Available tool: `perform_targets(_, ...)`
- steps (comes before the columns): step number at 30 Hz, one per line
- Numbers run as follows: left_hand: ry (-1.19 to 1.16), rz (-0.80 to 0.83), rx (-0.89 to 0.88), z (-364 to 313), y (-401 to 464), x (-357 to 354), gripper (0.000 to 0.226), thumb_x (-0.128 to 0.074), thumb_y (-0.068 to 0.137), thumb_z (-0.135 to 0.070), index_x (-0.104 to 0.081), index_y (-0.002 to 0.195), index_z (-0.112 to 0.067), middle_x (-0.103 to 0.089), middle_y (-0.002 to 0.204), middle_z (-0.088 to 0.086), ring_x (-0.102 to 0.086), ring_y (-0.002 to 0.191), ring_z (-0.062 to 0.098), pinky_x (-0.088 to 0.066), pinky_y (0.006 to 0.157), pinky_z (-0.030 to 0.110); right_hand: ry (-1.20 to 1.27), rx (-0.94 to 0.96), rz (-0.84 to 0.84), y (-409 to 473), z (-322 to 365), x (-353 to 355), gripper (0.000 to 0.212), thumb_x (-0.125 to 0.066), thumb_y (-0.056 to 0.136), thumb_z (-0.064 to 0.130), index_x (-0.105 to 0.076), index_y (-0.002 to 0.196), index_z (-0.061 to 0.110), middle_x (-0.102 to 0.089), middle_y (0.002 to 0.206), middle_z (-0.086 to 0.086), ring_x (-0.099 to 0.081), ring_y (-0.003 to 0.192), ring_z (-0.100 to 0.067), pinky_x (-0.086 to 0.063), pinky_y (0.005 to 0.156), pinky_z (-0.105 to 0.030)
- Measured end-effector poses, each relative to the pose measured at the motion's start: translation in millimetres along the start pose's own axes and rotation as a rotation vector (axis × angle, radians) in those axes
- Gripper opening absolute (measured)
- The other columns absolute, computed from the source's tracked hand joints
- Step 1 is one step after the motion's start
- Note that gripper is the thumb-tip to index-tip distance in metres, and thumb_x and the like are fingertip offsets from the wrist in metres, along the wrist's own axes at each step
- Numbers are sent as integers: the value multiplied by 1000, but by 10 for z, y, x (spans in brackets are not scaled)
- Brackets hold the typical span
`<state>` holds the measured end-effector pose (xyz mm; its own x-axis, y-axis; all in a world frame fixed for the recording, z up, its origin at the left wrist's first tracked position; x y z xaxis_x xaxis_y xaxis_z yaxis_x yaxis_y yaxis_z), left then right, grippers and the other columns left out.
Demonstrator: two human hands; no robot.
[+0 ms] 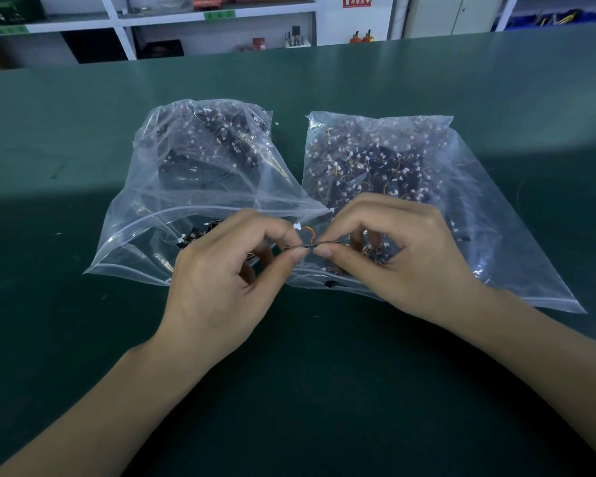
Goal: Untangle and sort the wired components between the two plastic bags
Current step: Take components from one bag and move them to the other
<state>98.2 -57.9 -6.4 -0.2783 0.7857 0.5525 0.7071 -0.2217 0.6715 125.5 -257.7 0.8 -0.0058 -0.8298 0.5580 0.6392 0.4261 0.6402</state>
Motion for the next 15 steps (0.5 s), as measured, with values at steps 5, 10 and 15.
perform_targets(5,-5,3,14,11,0,-4,4,-76,96,-21,-72,95,-20,-66,93,-14,-67,78,16,-51,58,32,9,-9,10,-14,-17,-23,7,-79,96,14,-78,92,8,-73,87,-2,-63,70,-22,-48,64,-27)
perform_targets(10,-13,3,12,9,-5,-4,4,-76,96,-22,-72,96,-20,-66,93,-13,-67,78,18,-51,57,34,1,-1,1,-12,-4,-13,7,-79,96,13,-78,91,9,-72,85,2,-63,69,-20,-47,66,-22)
perform_targets(15,-5,15,7,5,0,-10,5,-76,96,-22,-72,95,-21,-65,93,-15,-67,79,19,-51,57,35,1,2,16,-8,-8,-12,8,-80,96,14,-78,90,8,-72,84,3,-62,67,-18,-45,65,-20)
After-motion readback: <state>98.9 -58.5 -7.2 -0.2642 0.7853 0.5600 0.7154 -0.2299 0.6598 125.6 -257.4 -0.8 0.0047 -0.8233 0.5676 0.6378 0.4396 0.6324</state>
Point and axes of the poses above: each hand's wrist, its own y-axis towards the middle knuckle, its own x-axis out of the back of the hand, z = x × y, the point moved 5 cm from there along y, towards the middle knuckle
